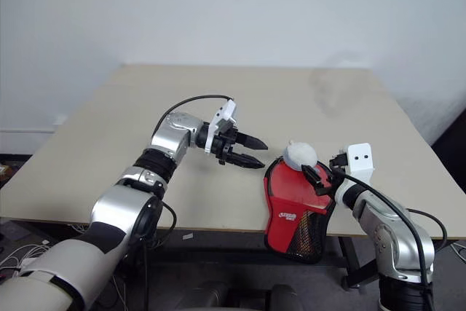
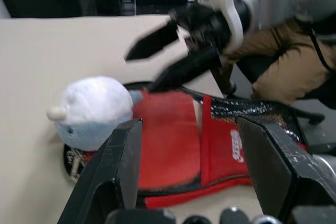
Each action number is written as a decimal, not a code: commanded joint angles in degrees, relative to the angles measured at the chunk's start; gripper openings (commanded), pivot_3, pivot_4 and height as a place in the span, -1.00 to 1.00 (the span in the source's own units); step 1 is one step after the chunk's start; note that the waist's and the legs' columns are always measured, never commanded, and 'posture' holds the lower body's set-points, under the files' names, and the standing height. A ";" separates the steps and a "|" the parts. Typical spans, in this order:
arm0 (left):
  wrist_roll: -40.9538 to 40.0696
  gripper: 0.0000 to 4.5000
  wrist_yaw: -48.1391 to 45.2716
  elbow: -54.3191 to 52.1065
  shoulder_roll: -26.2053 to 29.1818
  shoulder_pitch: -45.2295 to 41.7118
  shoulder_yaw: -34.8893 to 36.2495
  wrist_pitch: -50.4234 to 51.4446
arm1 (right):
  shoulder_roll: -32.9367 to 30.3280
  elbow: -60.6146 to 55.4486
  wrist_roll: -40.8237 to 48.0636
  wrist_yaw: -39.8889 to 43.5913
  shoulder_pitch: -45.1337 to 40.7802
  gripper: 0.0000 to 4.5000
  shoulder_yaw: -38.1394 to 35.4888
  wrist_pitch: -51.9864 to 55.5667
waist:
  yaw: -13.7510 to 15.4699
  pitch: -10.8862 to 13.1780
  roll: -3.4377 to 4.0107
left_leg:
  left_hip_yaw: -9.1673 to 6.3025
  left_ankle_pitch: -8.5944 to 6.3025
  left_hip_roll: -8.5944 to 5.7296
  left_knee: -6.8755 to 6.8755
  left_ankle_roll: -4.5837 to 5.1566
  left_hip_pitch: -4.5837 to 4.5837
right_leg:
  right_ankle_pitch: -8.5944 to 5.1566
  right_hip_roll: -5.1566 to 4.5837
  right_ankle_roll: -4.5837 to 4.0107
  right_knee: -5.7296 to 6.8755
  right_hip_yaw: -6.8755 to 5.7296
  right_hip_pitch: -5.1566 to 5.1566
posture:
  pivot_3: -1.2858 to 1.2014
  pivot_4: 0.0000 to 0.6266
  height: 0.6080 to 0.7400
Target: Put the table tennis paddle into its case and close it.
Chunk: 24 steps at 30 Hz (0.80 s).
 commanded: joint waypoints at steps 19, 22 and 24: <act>7.41 0.31 16.20 -5.94 -5.31 10.08 -13.65 -1.23 | 0.46 17.95 -2.43 -0.73 -13.96 1.00 7.12 -0.07 | 0.00 0.00 0.01 | 0.02 0.00 0.00 -0.02 0.00 0.00 | 0.01 -0.02 -0.01 0.00 0.02 -0.03 | 0.03 -1.00 1.00; 7.20 0.31 16.44 -5.72 -4.87 9.89 -13.83 -0.56 | 0.79 19.36 -2.69 -1.40 -14.14 1.00 6.88 -0.43 | 0.01 -0.01 0.01 | 0.01 0.00 0.00 -0.01 0.00 0.00 | 0.01 -0.02 -0.02 0.00 0.01 -0.02 | 0.03 -1.00 1.00; 7.32 0.32 17.02 -5.43 -4.81 9.82 -13.90 -0.23 | 1.43 19.66 -3.14 -2.46 -14.23 0.92 6.22 -2.29 | -0.01 -0.01 0.01 | 0.01 0.00 0.00 -0.01 0.00 0.00 | 0.01 -0.02 -0.02 0.00 0.02 -0.02 | 0.03 -1.00 1.00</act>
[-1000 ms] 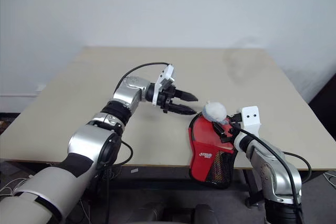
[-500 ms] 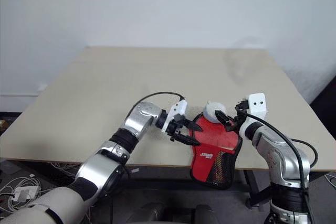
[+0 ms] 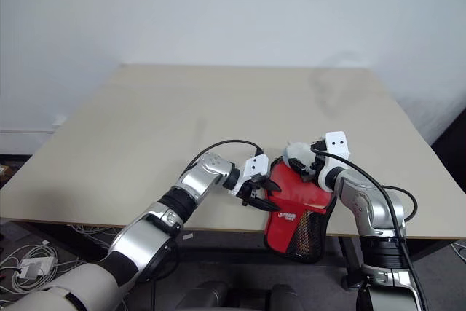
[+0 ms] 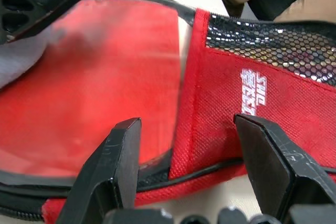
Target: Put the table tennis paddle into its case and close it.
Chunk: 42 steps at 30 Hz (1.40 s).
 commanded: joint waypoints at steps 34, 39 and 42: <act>1.51 0.33 5.49 -1.19 0.85 0.73 -2.43 8.32 | -3.62 13.15 -4.81 -15.33 -12.55 -0.99 -12.51 -9.74 | 0.03 -0.09 0.21 | 0.00 0.01 -0.05 -0.03 -0.01 0.04 | 0.04 0.00 -0.06 0.00 0.03 0.02 | 0.03 -1.00 1.00; 1.49 0.33 6.07 -0.42 0.15 0.66 -2.66 8.05 | -11.05 1.88 -1.07 -9.36 -3.71 -0.99 -16.18 -2.61 | 0.46 -0.11 0.24 | -0.01 0.00 -0.06 0.01 0.03 0.01 | 0.03 -0.07 -0.05 -0.04 0.00 0.09 | 0.03 -1.00 1.00; 1.45 0.33 6.10 0.08 -0.30 0.53 -2.86 7.97 | -15.44 -4.47 1.77 -5.34 2.56 -0.99 -19.34 1.88 | 0.54 -0.14 0.29 | -0.04 -0.03 -0.05 0.06 0.08 -0.02 | 0.02 -0.12 -0.03 -0.08 -0.01 0.17 | 0.03 -1.00 1.00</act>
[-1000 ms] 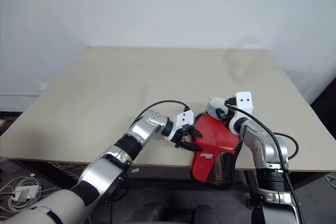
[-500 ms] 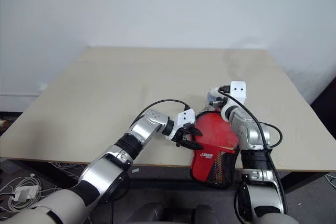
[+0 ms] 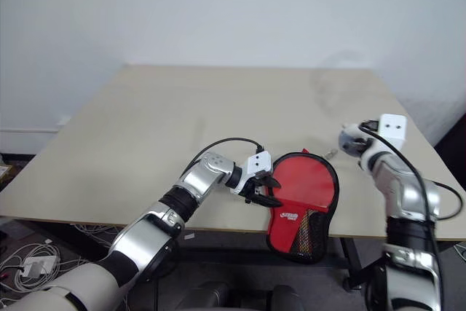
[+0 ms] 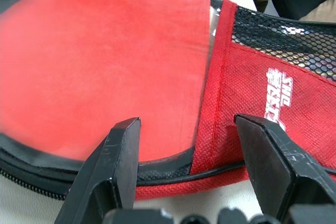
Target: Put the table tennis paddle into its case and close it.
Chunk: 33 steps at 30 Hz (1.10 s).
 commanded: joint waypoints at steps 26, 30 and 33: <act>2.05 0.33 0.06 5.22 -1.58 0.53 -2.31 0.26 | -8.43 -44.37 19.19 27.09 47.81 -0.99 -19.63 8.73 | 1.21 0.04 -0.14 | -0.05 -0.51 0.00 0.72 0.61 0.07 | -0.63 -0.29 0.98 -0.26 -0.18 0.71 | 0.03 -1.00 1.00; 2.15 0.33 -0.05 4.92 -1.34 0.81 -2.46 0.38 | -10.64 -46.28 20.14 32.45 53.07 -0.99 -21.51 7.57 | 1.18 0.05 -0.14 | -0.02 -0.53 0.00 0.72 0.65 0.06 | -0.66 -0.34 1.02 -0.27 -0.19 0.74 | 0.03 -1.00 1.00; 2.20 0.33 0.06 4.82 -1.29 0.93 -2.51 0.53 | -11.92 -47.86 20.04 36.58 58.32 -0.99 -22.11 6.00 | 1.17 0.06 -0.18 | -0.01 -0.57 0.00 0.72 0.69 0.05 | -0.72 -0.42 1.09 -0.29 -0.25 0.77 | 0.03 -1.00 1.00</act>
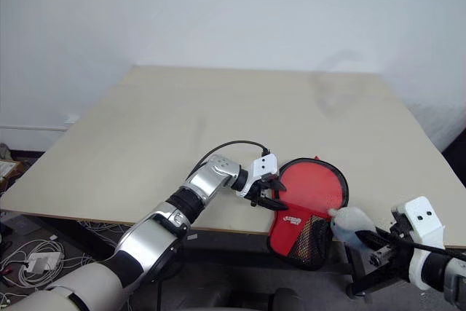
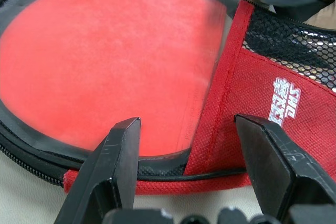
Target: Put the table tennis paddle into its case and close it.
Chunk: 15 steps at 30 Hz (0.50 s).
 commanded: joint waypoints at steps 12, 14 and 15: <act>2.34 0.33 -0.41 2.43 0.69 1.68 -2.68 1.48 | -3.05 -9.76 -3.17 15.14 19.63 -0.99 0.41 -10.62 | -0.11 0.01 -0.13 | 0.24 -0.14 0.00 0.01 0.21 -0.03 | -0.14 -0.33 0.18 -0.07 -0.10 0.07 | 0.03 -1.00 1.00; 2.41 0.33 -0.55 2.25 0.71 1.95 -2.89 1.58 | -2.68 -11.00 -2.02 15.80 20.17 -0.99 0.66 -11.02 | -0.10 0.01 -0.16 | 0.26 -0.15 0.00 0.01 0.22 -0.03 | -0.17 -0.38 0.14 -0.08 -0.14 0.07 | 0.03 -1.00 1.00; 2.44 0.33 -0.54 2.20 0.77 2.09 -2.96 1.58 | -2.36 -12.07 -0.58 15.66 19.97 -0.99 0.73 -10.88 | -0.11 0.00 -0.17 | 0.26 -0.16 0.00 0.01 0.23 -0.03 | -0.18 -0.39 0.12 -0.10 -0.16 0.07 | 0.03 -1.00 1.00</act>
